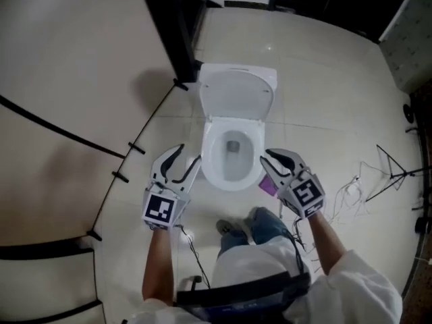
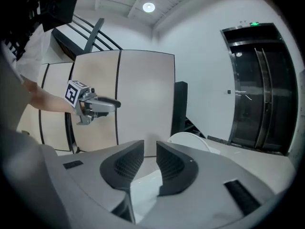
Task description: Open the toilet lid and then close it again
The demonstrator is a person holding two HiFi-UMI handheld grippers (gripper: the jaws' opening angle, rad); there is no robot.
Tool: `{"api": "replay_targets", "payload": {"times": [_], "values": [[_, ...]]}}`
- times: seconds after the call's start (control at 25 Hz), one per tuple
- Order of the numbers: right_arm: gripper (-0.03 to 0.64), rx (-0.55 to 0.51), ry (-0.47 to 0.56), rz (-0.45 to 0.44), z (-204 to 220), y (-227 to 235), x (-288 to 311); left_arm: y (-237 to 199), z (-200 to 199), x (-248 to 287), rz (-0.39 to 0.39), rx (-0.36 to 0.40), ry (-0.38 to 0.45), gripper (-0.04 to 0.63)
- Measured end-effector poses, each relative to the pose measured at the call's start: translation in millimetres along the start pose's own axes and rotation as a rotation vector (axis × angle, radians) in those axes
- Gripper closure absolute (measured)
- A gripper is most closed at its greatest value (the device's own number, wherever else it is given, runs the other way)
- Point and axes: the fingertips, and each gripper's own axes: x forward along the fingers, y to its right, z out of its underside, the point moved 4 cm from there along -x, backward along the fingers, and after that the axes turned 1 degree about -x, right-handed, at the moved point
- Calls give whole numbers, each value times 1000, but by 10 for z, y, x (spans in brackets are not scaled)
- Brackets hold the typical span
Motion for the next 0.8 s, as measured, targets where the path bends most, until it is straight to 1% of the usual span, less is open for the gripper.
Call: {"api": "replay_targets", "payload": {"times": [0.2,0.28,0.44,0.52,0.6,0.72,0.8], "values": [[532,14,57,71,5,319,-26,-321,1,628,126,0,-10,407],[532,28,80,101,-9,476,-47,-427,-36,865,160,-2,-40,405],[532,51,142,149,-113,678,-142,-650,-6,1355,253,54,-121,403],[532,32,131,163,-116,698,-180,-773,67,1630,301,87,-159,403],[532,40,101,189,-69,648,-180,-938,161,1904,355,123,-188,400],[532,107,49,242,126,644,-79,-1250,355,2405,430,165,-204,400],[532,149,31,278,259,638,63,-1457,569,2751,476,191,-228,399]]}}
